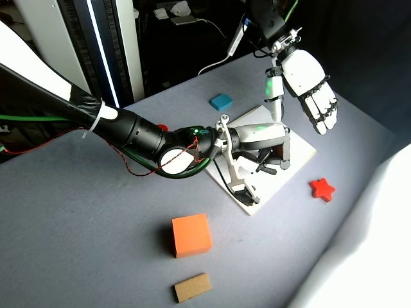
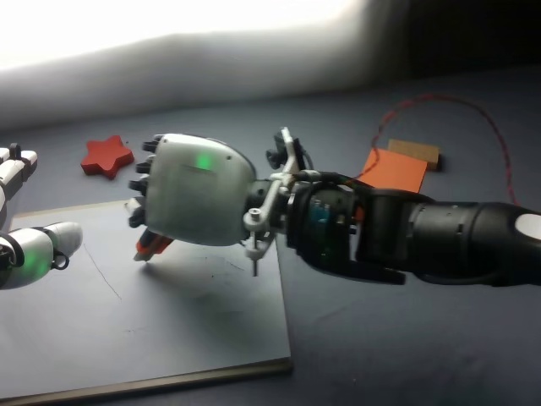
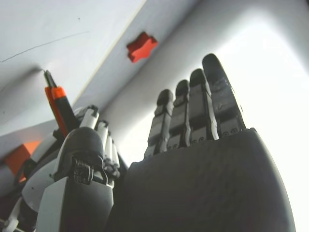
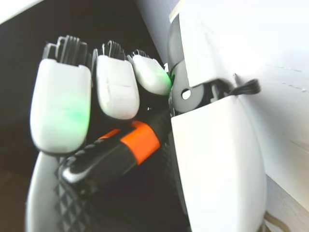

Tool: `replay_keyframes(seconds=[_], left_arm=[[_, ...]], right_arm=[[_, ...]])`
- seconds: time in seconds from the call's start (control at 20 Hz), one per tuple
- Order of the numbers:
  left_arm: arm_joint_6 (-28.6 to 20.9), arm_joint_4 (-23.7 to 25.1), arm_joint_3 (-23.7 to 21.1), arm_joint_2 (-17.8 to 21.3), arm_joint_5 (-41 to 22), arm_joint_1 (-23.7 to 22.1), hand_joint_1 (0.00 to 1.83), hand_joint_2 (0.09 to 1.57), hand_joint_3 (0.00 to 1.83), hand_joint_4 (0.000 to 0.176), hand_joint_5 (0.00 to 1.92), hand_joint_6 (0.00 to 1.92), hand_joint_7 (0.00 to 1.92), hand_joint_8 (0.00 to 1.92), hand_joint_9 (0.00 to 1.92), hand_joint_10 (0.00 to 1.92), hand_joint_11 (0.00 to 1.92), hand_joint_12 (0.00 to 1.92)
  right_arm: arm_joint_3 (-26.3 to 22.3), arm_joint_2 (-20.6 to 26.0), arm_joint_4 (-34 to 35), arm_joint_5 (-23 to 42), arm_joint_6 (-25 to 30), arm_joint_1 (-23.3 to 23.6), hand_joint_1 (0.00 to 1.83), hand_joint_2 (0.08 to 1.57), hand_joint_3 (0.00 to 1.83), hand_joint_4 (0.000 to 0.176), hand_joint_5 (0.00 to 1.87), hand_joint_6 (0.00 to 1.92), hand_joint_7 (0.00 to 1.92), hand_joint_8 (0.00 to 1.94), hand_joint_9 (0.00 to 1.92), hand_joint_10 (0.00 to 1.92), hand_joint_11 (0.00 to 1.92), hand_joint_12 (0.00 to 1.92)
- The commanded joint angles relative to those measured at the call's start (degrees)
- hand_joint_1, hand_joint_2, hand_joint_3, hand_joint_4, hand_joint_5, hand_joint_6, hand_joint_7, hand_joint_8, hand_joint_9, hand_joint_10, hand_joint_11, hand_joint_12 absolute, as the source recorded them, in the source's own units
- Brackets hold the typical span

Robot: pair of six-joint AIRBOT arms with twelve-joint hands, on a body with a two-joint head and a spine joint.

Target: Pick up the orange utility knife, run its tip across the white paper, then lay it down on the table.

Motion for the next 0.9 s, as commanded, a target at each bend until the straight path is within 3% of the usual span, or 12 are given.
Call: replay_keyframes(seconds=[0.0, 0.2, 0.4, 0.65, 0.85], left_arm=[[-0.1, 2.7, 0.6, 0.2, -5.1, -0.2, 0.01, 1.33, 0.00, 0.020, 0.04, 0.00, 0.05, 0.00, 0.07, 0.00, 0.00, 0.48], [-0.1, 2.6, 0.6, 0.2, -5.1, -0.2, 0.00, 1.33, 0.00, 0.018, 0.02, 0.00, 0.05, 0.00, 0.08, 0.00, 0.00, 0.49], [-0.1, 2.6, 0.5, 0.2, -5.1, -0.2, 0.00, 1.33, 0.00, 0.019, 0.03, 0.01, 0.05, 0.00, 0.08, 0.00, 0.00, 0.46], [-0.1, 2.6, 0.5, 0.2, -5.1, -0.2, 0.02, 1.32, 0.00, 0.018, 0.03, 0.00, 0.07, 0.00, 0.09, 0.01, 0.00, 0.53], [-0.1, 2.6, 0.5, 0.2, -5.1, -0.2, 0.04, 1.32, 0.00, 0.022, 0.04, 0.00, 0.06, 0.00, 0.09, 0.00, 0.00, 0.50]], right_arm=[[0.0, 0.7, 0.3, 5.6, -0.7, -0.3, 1.46, 1.25, 0.00, 0.176, 1.28, 1.92, 1.46, 1.94, 1.57, 1.92, 1.63, 1.92], [-0.1, 3.4, -4.0, 8.6, 0.6, -1.1, 1.46, 1.26, 0.00, 0.176, 1.28, 1.92, 1.46, 1.94, 1.58, 1.92, 1.64, 1.92], [-0.7, 5.4, -4.2, 9.1, 1.3, -1.2, 1.46, 1.26, 0.00, 0.176, 1.29, 1.92, 1.47, 1.94, 1.58, 1.92, 1.64, 1.92], [-1.4, 5.3, 1.8, 11.7, 1.4, 1.4, 1.46, 1.26, 0.00, 0.176, 1.27, 1.92, 1.47, 1.94, 1.58, 1.92, 1.63, 1.92], [-7.9, 9.5, 8.6, 6.7, 1.3, 3.7, 1.49, 1.24, 0.00, 0.176, 1.30, 1.92, 1.48, 1.94, 1.59, 1.92, 1.64, 1.92]])
